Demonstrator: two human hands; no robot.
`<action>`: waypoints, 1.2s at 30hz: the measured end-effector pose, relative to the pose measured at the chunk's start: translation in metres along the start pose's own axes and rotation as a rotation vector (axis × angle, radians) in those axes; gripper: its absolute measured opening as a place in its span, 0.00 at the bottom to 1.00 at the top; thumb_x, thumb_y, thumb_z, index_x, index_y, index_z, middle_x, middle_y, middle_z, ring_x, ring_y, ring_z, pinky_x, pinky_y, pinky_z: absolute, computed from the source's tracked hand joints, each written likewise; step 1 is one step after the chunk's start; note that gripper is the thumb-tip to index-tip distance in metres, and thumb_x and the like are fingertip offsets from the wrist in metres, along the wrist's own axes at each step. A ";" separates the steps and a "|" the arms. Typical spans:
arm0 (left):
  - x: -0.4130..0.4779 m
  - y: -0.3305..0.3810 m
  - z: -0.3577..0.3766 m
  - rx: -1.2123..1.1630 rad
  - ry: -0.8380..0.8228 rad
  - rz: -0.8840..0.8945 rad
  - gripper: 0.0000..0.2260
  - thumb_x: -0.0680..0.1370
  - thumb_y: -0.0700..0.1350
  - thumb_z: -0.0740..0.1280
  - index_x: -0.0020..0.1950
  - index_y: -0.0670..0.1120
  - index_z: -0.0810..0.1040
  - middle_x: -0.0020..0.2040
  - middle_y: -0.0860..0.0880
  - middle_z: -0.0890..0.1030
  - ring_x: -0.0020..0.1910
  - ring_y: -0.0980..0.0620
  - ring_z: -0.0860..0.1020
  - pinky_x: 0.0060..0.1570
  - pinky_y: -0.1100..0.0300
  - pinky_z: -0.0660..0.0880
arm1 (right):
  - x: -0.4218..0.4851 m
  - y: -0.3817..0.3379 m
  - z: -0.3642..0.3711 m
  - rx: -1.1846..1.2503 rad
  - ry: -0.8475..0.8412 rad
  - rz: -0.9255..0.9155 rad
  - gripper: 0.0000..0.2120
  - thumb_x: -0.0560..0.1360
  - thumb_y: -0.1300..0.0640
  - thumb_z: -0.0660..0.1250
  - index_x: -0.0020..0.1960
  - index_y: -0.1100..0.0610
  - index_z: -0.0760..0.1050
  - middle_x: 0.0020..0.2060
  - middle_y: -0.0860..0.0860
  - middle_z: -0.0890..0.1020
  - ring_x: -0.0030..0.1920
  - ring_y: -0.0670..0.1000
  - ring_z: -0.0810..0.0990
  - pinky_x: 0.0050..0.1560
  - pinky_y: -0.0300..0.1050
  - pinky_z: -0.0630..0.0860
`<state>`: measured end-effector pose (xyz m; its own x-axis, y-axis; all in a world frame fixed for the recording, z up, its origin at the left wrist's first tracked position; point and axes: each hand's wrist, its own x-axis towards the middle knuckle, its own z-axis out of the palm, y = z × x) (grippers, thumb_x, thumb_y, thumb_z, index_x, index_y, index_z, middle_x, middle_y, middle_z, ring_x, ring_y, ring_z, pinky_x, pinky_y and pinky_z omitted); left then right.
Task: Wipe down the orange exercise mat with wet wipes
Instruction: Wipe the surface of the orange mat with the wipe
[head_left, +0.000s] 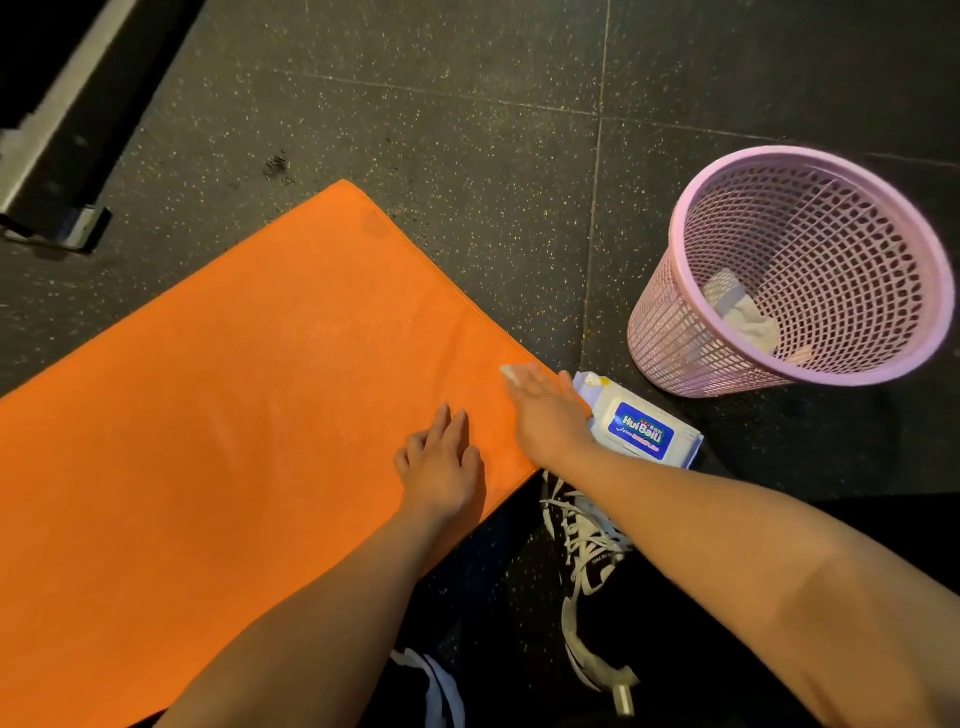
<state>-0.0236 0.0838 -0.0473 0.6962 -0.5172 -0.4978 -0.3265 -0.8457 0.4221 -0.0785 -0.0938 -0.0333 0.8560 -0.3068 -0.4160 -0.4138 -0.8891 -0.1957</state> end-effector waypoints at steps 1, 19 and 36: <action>-0.002 0.001 0.000 0.002 -0.007 -0.002 0.25 0.84 0.56 0.54 0.81 0.57 0.56 0.83 0.54 0.49 0.75 0.44 0.56 0.72 0.45 0.51 | 0.000 0.005 -0.003 0.023 0.009 0.086 0.33 0.80 0.63 0.56 0.82 0.53 0.51 0.82 0.48 0.50 0.82 0.52 0.43 0.80 0.61 0.40; -0.024 0.001 0.011 -0.007 -0.005 0.062 0.25 0.85 0.55 0.53 0.82 0.52 0.56 0.83 0.49 0.51 0.79 0.43 0.51 0.77 0.49 0.48 | -0.054 -0.016 0.014 0.048 0.047 0.101 0.30 0.83 0.57 0.57 0.82 0.53 0.52 0.83 0.51 0.49 0.82 0.53 0.43 0.80 0.60 0.43; -0.039 0.010 0.013 -0.088 -0.004 0.032 0.25 0.85 0.53 0.52 0.82 0.53 0.55 0.83 0.51 0.50 0.81 0.50 0.47 0.78 0.45 0.44 | -0.077 -0.041 0.030 0.081 -0.037 -0.160 0.29 0.82 0.59 0.57 0.81 0.51 0.56 0.82 0.50 0.54 0.82 0.51 0.47 0.79 0.58 0.42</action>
<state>-0.0621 0.0938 -0.0336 0.6833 -0.5448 -0.4861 -0.2910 -0.8138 0.5031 -0.1366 -0.0233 -0.0199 0.9016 -0.1497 -0.4059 -0.2981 -0.8949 -0.3321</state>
